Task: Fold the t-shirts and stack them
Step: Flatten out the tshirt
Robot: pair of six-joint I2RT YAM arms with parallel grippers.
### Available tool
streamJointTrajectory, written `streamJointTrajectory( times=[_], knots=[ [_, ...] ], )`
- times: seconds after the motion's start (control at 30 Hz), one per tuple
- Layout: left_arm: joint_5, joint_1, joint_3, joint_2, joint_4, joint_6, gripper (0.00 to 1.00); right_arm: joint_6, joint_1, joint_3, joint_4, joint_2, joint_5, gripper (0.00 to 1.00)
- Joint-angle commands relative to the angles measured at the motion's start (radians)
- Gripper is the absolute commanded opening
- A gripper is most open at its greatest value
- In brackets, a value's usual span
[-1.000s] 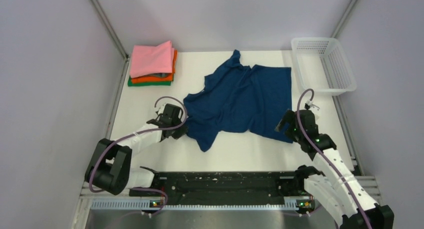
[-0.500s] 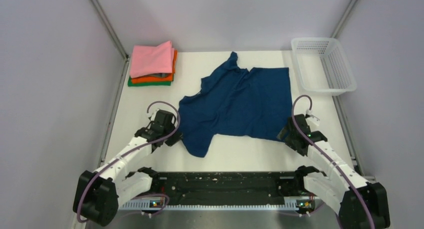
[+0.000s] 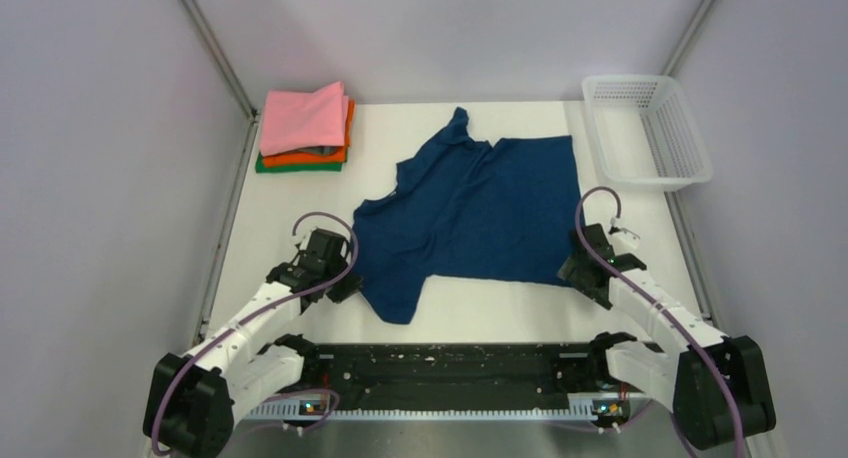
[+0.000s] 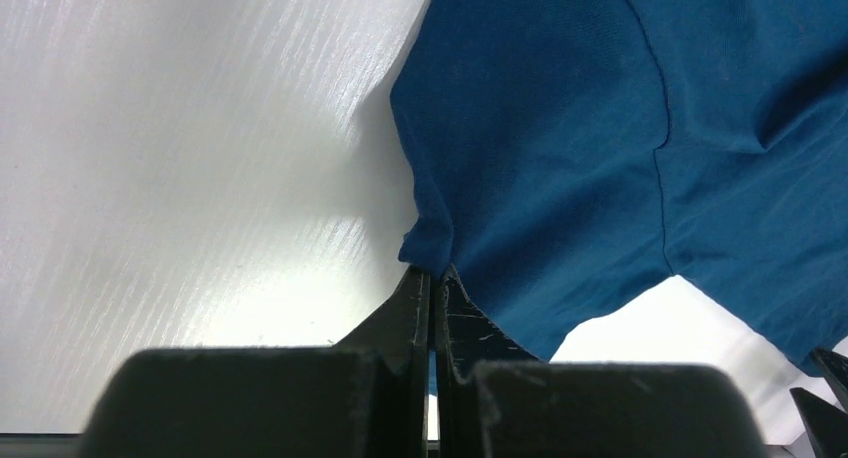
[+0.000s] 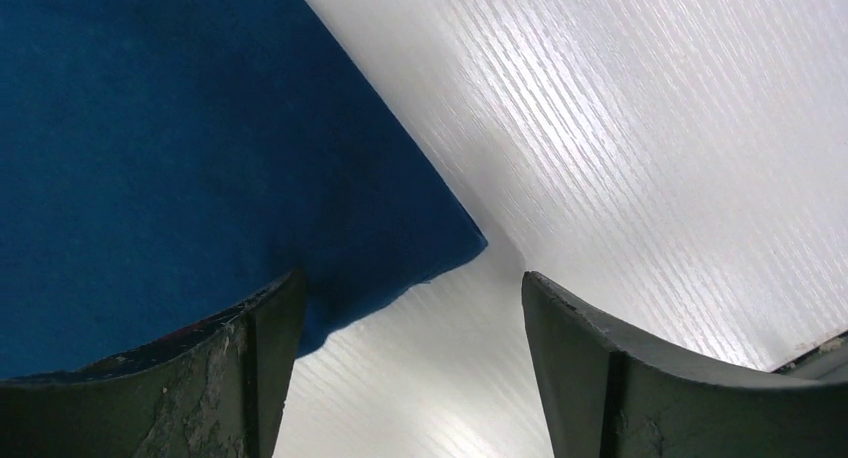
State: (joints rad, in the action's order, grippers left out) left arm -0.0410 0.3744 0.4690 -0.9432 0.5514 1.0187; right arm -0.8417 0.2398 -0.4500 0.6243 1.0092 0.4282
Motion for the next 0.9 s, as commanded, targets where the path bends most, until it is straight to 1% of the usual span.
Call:
streamJointTrajectory(
  times=[0.0,0.2,0.33,0.47,0.63,0.87],
  knots=[
    [-0.011,0.002,0.004,0.002,0.025,-0.017,0.00,0.003,-0.015,-0.066,-0.050,0.032,0.016,0.77],
    [-0.034,0.001,0.019,0.014,0.050,-0.020,0.00,0.029,-0.076,-0.043,-0.109,0.091,-0.064,0.75],
    [-0.041,0.000,0.033,0.006,0.068,-0.023,0.00,0.032,-0.077,-0.034,-0.107,0.105,-0.105,0.72],
    [-0.048,0.001,0.039,0.010,0.083,-0.019,0.00,0.025,-0.078,-0.014,-0.091,0.093,-0.128,0.63],
    [-0.062,0.001,0.046,0.014,0.100,-0.009,0.00,0.013,-0.078,0.001,-0.077,0.095,-0.202,0.53],
    [-0.060,0.000,0.053,0.016,0.105,0.000,0.00,0.029,-0.078,-0.008,0.042,0.076,-0.216,0.53]
  ],
)
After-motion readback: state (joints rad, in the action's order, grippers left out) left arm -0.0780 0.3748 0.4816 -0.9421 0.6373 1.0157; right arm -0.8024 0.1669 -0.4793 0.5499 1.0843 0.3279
